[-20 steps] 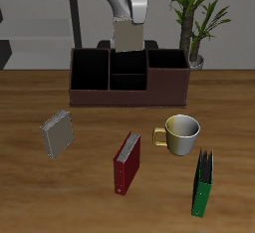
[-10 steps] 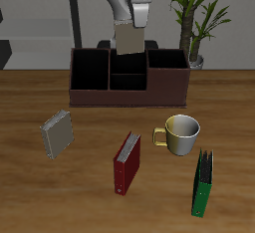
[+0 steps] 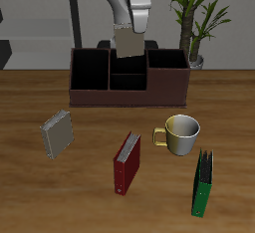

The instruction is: Place the left yellow book into the back desk caddy's back compartment

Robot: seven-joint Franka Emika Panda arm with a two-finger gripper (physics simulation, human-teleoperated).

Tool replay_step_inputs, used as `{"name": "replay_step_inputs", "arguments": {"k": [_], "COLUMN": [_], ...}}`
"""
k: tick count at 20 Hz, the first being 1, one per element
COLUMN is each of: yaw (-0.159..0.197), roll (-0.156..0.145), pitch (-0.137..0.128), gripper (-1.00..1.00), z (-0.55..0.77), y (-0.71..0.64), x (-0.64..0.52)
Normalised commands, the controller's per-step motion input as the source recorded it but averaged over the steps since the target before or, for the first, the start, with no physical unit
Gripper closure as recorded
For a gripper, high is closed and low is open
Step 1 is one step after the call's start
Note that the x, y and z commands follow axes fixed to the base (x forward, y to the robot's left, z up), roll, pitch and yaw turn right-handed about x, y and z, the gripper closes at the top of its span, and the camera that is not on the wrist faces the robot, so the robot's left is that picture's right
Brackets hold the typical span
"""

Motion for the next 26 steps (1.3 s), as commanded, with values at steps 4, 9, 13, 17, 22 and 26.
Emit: {"name": "replay_step_inputs", "arguments": {"k": [4,9,13,17,22,26], "yaw": [-0.001,-0.016,0.007,0.004,0.011,-0.003], "roll": [0.003,0.000,0.008,0.026,0.025,0.008], "pitch": [0.034,0.042,0.031,0.030,0.048,0.032], "gripper": [1.00,1.00,1.00,1.00,1.00,1.00], "z": [-0.20,-0.27,-0.19,-0.16,-0.26,-0.14], "y": [-0.03,-0.03,0.03,0.10,0.10,0.02], "x": [0.06,0.04,0.01,0.01,0.02,-0.02]}}
